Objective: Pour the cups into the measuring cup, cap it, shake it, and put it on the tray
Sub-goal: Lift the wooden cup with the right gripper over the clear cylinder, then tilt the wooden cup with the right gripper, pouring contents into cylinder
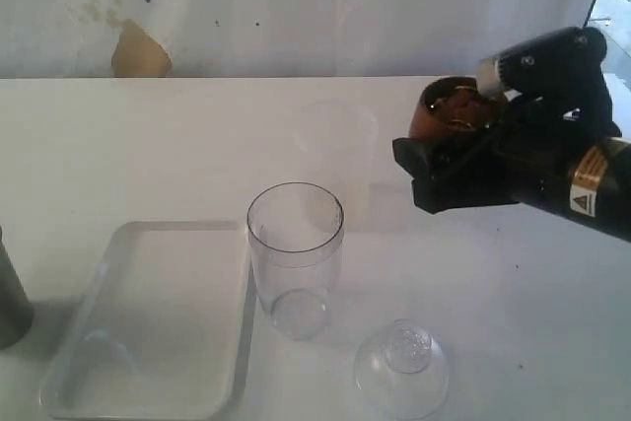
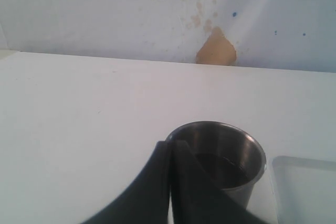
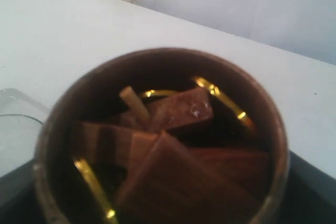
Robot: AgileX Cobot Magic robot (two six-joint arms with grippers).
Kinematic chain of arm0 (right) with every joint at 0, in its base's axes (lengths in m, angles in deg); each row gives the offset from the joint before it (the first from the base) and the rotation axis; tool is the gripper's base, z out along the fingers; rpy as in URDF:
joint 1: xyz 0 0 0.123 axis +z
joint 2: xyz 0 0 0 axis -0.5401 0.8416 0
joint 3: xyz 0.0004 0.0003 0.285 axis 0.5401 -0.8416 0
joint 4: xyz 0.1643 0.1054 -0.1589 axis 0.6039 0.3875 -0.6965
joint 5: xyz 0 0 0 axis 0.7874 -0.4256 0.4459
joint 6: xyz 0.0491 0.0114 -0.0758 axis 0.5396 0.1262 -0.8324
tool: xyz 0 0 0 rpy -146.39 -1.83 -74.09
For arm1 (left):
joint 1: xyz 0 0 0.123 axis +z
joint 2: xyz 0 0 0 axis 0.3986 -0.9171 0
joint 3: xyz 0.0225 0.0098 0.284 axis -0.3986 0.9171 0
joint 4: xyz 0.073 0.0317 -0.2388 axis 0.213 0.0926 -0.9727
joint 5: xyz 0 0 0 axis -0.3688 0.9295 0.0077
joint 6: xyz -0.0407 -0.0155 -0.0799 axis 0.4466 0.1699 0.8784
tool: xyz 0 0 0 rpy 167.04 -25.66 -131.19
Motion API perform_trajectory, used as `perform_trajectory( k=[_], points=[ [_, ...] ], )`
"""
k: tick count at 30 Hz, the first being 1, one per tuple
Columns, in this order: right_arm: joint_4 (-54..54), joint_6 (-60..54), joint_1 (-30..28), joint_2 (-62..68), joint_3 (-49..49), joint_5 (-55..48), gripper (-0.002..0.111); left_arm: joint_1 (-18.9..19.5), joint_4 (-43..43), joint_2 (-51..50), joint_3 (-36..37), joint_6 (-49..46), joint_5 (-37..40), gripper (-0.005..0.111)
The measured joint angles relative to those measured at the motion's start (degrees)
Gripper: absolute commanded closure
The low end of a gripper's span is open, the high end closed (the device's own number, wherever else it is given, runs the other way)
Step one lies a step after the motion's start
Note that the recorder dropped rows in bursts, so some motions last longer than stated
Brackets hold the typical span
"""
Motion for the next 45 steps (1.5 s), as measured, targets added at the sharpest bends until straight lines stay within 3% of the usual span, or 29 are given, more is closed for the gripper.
perform_trajectory(
  k=[7,19,36,45],
  points=[
    [0.10,-2.12,8.41,0.63,6.09,-10.44,0.108,0.00,0.00,0.00,0.00,0.00,0.00,0.106],
    [0.10,-11.04,13.84,12.63,16.51,-16.84,0.108,0.00,0.00,0.00,0.00,0.00,0.00,0.106],
    [0.10,-32.50,14.33,16.52,18.90,-15.84,0.108,0.00,0.00,0.00,0.00,0.00,0.00,0.106],
    [0.10,-37.00,14.33,16.52,21.33,-16.36,0.108,0.00,0.00,0.00,0.00,0.00,0.00,0.106]
  ],
)
